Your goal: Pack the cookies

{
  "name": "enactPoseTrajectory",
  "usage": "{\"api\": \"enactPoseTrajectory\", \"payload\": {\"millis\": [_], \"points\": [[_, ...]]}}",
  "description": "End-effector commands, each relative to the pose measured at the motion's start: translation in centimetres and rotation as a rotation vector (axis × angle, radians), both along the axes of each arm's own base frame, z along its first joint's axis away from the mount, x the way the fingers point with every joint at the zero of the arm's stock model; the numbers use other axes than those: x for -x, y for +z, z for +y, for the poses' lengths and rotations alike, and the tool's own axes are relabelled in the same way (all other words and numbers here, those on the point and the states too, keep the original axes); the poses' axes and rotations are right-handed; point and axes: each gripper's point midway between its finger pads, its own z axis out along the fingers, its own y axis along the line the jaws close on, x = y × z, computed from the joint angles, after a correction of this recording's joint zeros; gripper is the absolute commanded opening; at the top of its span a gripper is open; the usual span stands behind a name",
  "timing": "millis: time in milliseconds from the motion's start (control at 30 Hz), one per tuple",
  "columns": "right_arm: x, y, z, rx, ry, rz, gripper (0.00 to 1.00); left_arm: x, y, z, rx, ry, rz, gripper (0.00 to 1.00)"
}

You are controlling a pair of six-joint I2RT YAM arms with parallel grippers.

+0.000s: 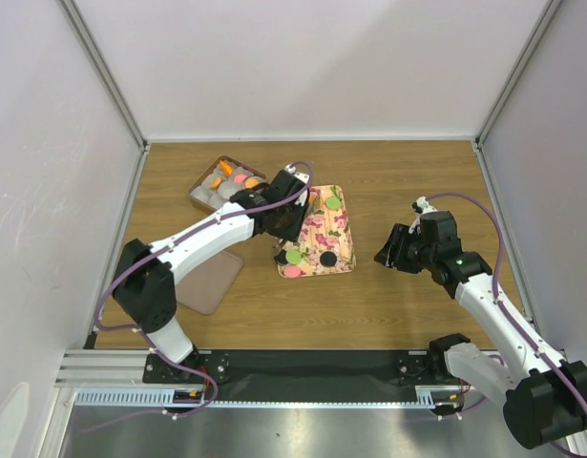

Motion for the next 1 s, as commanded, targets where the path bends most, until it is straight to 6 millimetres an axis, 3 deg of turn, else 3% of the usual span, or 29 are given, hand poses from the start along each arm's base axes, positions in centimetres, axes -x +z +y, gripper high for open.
{"api": "enactPoseTrajectory", "payload": {"millis": [0, 167, 333, 500, 600, 967], "points": [[-0.6, 1.1, -0.2, -0.001, -0.003, -0.051, 0.50, -0.5, 4.9, -0.2, 0.070, -0.012, -0.099, 0.43], [-0.6, 1.1, -0.1, -0.001, 0.000, -0.050, 0.50, -1.4, 7.5, 2.0, 0.061, 0.045, -0.167, 0.44], [-0.5, 1.1, -0.1, -0.004, 0.002, -0.049, 0.50, -3.3, 8.7, 7.6, 0.045, 0.178, -0.200, 0.43], [-0.6, 1.1, 0.1, -0.009, 0.007, -0.048, 0.50, -4.9, 6.5, 14.3, -0.007, 0.341, -0.175, 0.44], [-0.6, 1.1, 0.2, -0.011, 0.013, -0.046, 0.50, -5.5, 5.0, 16.8, -0.021, 0.402, -0.146, 0.43], [-0.4, 1.2, 0.3, -0.019, 0.020, -0.048, 0.50, -7.5, 1.7, 18.0, -0.051, 0.433, -0.063, 0.44]]}}
